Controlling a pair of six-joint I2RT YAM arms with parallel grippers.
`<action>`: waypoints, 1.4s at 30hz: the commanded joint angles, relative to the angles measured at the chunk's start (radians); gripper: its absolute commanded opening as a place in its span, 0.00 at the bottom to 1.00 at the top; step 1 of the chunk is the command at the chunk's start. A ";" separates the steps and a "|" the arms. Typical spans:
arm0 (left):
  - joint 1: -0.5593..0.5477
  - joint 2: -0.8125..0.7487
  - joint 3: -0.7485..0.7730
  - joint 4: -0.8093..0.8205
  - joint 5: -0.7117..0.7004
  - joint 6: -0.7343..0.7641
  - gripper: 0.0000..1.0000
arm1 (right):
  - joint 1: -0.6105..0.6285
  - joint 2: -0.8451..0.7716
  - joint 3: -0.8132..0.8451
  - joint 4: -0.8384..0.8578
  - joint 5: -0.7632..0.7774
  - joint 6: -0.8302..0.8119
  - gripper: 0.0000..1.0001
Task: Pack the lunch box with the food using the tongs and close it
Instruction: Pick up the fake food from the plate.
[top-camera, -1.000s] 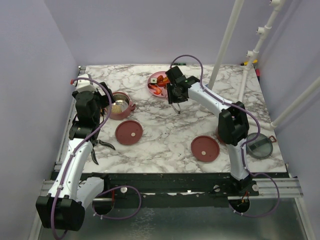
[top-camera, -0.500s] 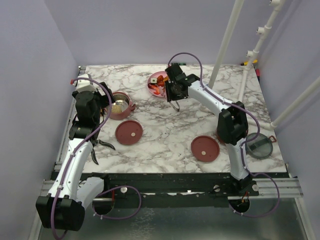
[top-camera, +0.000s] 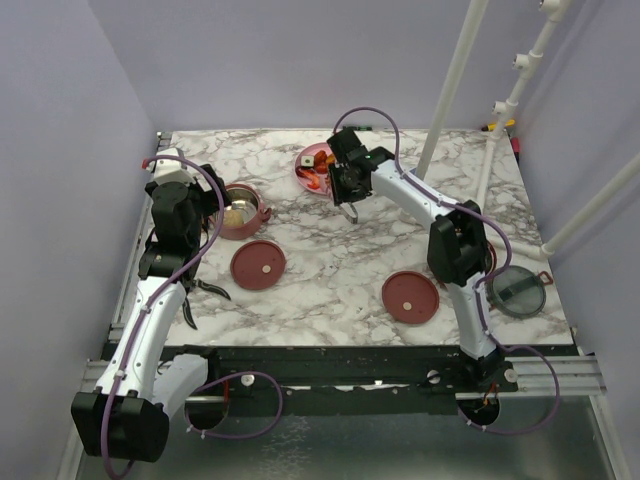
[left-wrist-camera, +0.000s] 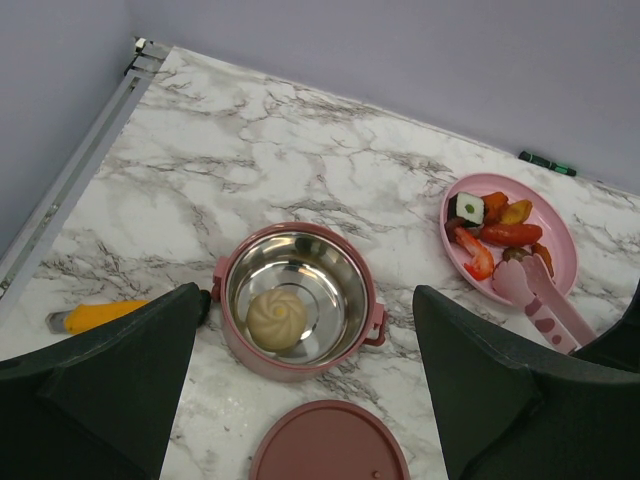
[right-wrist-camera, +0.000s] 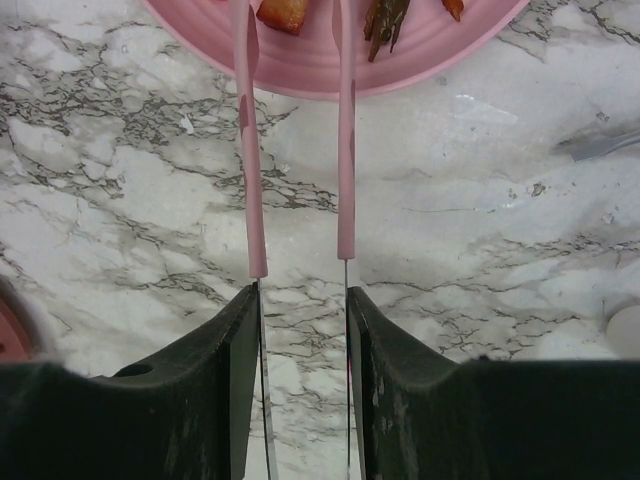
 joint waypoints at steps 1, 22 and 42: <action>-0.003 -0.020 -0.013 0.022 0.012 0.001 0.88 | -0.005 0.038 0.048 -0.041 -0.003 0.013 0.38; -0.002 -0.024 -0.013 0.022 0.008 0.002 0.89 | -0.006 -0.116 -0.033 0.059 -0.012 0.022 0.01; -0.003 -0.016 -0.013 0.023 0.007 0.004 0.88 | -0.006 -0.493 -0.411 0.050 -0.066 0.047 0.01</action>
